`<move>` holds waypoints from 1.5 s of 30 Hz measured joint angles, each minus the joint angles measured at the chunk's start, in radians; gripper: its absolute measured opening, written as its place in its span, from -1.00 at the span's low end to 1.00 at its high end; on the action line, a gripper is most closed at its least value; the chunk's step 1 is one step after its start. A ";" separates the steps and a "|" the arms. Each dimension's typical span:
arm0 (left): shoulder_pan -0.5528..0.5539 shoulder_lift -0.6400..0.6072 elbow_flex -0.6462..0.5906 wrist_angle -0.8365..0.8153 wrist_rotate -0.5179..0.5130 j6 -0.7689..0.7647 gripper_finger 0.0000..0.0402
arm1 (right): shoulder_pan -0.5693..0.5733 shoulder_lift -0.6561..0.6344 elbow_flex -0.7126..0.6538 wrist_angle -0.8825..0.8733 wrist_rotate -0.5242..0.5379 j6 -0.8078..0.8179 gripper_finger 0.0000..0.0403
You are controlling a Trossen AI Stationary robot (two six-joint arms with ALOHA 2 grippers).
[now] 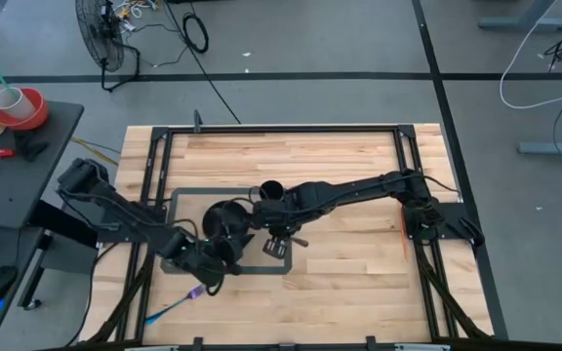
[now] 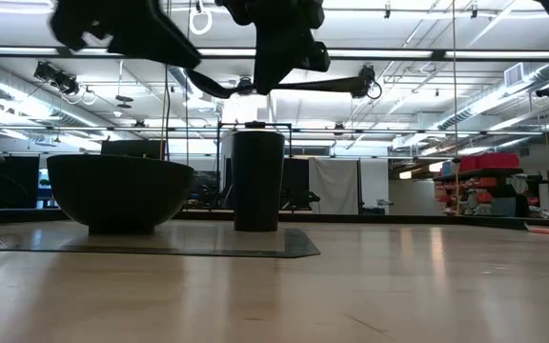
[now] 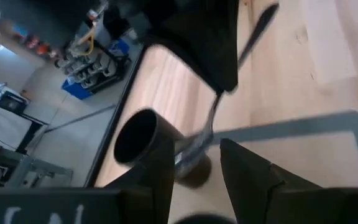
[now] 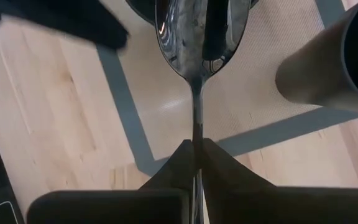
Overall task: Pick & Place Utensil
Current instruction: Put the black spoon into the black bowl
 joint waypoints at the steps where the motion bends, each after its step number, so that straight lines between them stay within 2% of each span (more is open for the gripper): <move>1: 0.008 0.011 0.000 0.026 0.001 0.006 -0.31 | 0.000 0.000 0.000 0.004 0.000 0.000 -0.91; 8: 0.050 0.083 0.000 0.164 0.083 0.118 -0.08 | -0.002 0.000 0.000 0.059 -0.011 0.005 -0.91; 14: 0.076 0.139 0.001 0.198 0.015 0.193 -0.05 | -0.005 0.000 0.000 0.076 -0.023 0.023 -0.91; 20: 0.096 0.141 0.001 0.219 -0.014 0.195 -0.18 | -0.006 0.000 -0.001 0.086 -0.037 0.019 -0.91; 24: 0.110 0.140 0.001 0.232 0.028 0.193 -0.33 | -0.008 0.000 -0.001 0.091 -0.037 0.019 -0.91; 34: 0.112 0.140 0.000 0.226 0.103 0.189 -0.94 | -0.015 0.000 -0.001 0.093 -0.035 0.016 -0.91; 37: 0.106 0.140 0.000 0.226 0.092 0.184 -0.94 | -0.014 0.000 -0.001 0.093 -0.014 0.016 -0.89; 45: 0.039 0.139 0.000 0.140 -0.061 0.206 -0.95 | 0.015 -0.052 -0.001 0.082 0.016 -0.067 -0.62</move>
